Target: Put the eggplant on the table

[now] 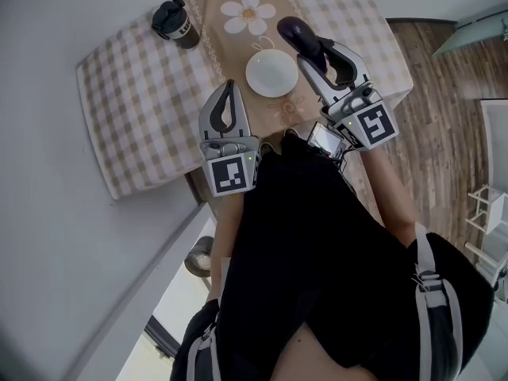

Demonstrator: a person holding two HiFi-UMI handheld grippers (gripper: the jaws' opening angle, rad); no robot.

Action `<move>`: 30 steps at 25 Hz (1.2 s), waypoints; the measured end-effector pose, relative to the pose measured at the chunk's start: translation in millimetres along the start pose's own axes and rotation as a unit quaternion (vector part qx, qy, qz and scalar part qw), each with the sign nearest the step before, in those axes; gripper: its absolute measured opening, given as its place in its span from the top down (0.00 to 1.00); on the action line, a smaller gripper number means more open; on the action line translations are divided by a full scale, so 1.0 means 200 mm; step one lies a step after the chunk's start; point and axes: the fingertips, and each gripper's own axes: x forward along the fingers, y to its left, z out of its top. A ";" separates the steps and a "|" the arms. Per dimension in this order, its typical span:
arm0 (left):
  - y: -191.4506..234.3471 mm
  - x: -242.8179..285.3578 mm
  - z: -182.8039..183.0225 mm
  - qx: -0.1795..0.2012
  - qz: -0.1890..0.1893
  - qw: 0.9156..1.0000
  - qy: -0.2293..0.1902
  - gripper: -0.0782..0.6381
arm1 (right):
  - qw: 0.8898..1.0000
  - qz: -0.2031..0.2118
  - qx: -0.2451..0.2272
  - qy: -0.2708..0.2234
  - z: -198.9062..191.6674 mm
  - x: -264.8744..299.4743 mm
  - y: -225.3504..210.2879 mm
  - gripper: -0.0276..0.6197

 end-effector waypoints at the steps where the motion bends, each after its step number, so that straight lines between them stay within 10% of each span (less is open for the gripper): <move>1: 0.01 -0.01 -0.01 0.003 0.002 1.000 0.000 0.89 | 1.000 0.002 0.002 0.006 -0.03 0.00 0.01 0.68; 30: 0.06 -0.09 -0.03 0.002 0.019 1.000 0.001 0.89 | 0.986 0.046 0.058 0.152 -0.72 -0.08 0.24 0.68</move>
